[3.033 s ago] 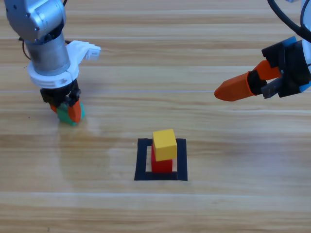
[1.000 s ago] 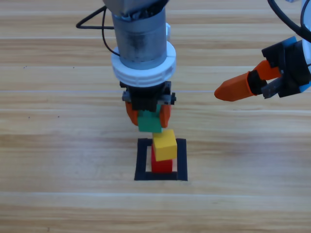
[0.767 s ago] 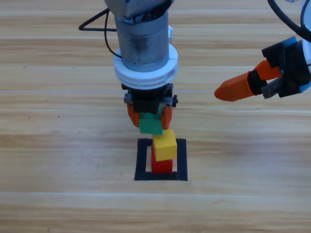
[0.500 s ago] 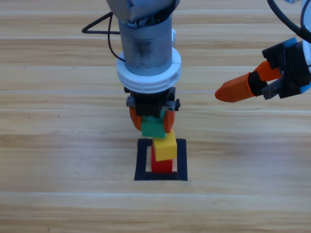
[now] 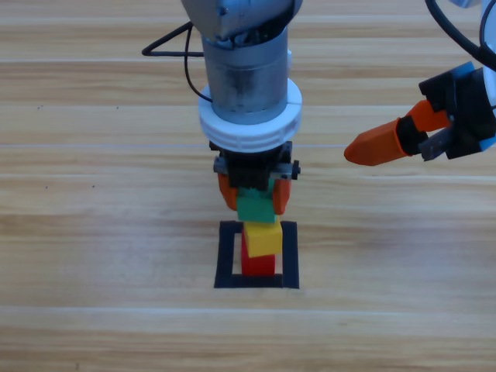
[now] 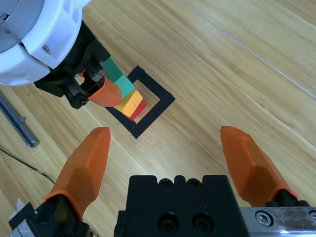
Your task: Stack the blocks in the rectangular block: red at the bottom, yellow in the middle, green on top
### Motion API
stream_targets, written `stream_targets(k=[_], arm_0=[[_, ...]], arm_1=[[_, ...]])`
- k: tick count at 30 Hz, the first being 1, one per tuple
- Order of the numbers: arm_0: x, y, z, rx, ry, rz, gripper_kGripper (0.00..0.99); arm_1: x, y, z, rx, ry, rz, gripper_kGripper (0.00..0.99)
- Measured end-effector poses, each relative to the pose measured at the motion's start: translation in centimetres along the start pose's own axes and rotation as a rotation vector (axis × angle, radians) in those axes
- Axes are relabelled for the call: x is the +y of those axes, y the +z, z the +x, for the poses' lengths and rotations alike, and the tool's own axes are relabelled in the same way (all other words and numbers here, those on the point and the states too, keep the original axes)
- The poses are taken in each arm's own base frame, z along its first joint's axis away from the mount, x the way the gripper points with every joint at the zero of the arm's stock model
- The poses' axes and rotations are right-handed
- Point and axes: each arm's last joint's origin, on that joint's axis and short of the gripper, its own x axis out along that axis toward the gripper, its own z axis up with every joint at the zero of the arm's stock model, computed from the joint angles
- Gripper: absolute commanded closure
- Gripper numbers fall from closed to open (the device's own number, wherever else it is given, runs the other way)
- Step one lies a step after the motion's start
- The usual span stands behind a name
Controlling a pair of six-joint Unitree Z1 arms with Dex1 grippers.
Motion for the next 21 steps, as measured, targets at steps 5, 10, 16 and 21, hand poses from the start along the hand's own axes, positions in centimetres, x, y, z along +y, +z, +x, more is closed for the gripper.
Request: stream_targets(k=[5,10,16,21], arm_0=[[-0.19,0.19,0.76,0.011,0.011,0.0,0.906],[-0.27,0.27,0.89,0.011,0.011,0.0,0.904],[-0.3,0.29,0.81,0.009,0.009,0.0,0.904],[-0.3,0.29,0.81,0.008,0.009,0.0,0.904]], arm_1=[[0.0,0.0,0.0,0.0,0.0,0.0,0.007],[0.0,0.0,0.0,0.0,0.0,0.0,0.007],[0.0,0.0,0.0,0.0,0.0,0.0,0.007],[0.0,0.0,0.0,0.0,0.0,0.0,0.005]])
